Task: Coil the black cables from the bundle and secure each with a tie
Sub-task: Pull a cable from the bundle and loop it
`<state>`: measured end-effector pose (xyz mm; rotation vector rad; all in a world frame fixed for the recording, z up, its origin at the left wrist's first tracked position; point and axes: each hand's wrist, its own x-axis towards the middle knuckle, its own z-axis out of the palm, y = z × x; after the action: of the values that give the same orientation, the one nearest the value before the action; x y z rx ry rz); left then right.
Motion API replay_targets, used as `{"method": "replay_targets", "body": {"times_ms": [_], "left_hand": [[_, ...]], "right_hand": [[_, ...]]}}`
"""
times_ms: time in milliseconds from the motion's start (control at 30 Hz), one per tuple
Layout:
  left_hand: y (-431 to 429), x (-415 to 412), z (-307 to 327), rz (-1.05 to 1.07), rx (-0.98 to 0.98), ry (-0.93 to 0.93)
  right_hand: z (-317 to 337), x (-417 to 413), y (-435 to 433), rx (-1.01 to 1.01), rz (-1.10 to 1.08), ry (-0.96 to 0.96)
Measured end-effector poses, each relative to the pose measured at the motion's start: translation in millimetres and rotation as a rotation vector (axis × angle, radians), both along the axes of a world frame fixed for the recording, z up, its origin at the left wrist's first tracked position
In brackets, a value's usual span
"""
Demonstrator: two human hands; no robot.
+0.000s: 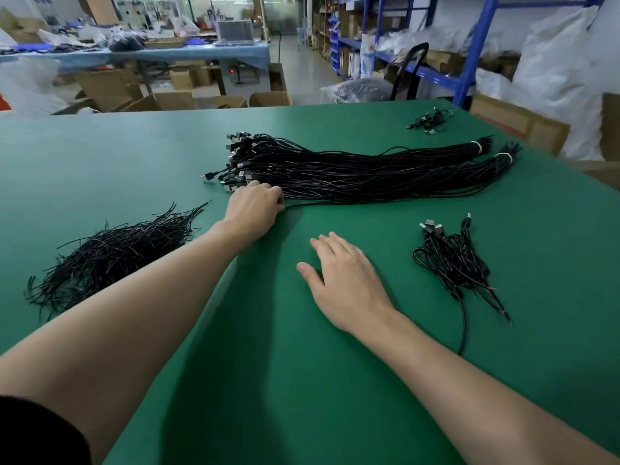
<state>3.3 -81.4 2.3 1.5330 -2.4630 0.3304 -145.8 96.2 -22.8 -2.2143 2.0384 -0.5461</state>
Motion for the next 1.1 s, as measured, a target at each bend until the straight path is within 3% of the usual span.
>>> {"method": "replay_targets", "body": {"times_ms": [133,233,300,433,600,800,900,967,1000,1100], "left_hand": [[20.8,5.4,13.5,-0.049,0.004,0.044],[45.2,5.4,22.0,-0.023,0.16,0.367],[63.2,4.9,29.0,-0.063,0.245,0.484],[89.7,15.2,38.9,-0.117,0.11,0.374],[97.8,45.8,39.3,0.012,0.106,0.317],[90.1,91.3,35.8,0.119,0.164,0.786],[99.5,103.7,34.5,0.192,0.159,1.019],[113.9,103.1,32.0,0.194,0.189,1.107],[123.0,99.0,29.8,0.166,0.237,1.136],[154.8,79.0,20.9,0.039,0.456,1.137]], "right_hand": [[-2.7,-3.4,-8.9,0.043,-0.009,-0.012],[-2.4,-5.8,-29.8,0.074,-0.007,0.009],[0.3,-5.6,-50.1,0.065,-0.008,0.026],[7.4,-11.1,-89.5,0.0,-0.11,0.126],[7.2,-24.8,-119.2,0.179,-0.209,0.091],[4.2,-27.1,-125.1,0.223,-0.223,0.064],[10.8,-23.8,-114.4,0.103,-0.191,0.073],[19.3,-12.4,-100.2,0.041,-0.084,-0.108],[24.4,-3.7,-89.7,0.086,-0.016,-0.351],[40.1,24.5,-47.8,0.367,0.169,-1.311]]}}
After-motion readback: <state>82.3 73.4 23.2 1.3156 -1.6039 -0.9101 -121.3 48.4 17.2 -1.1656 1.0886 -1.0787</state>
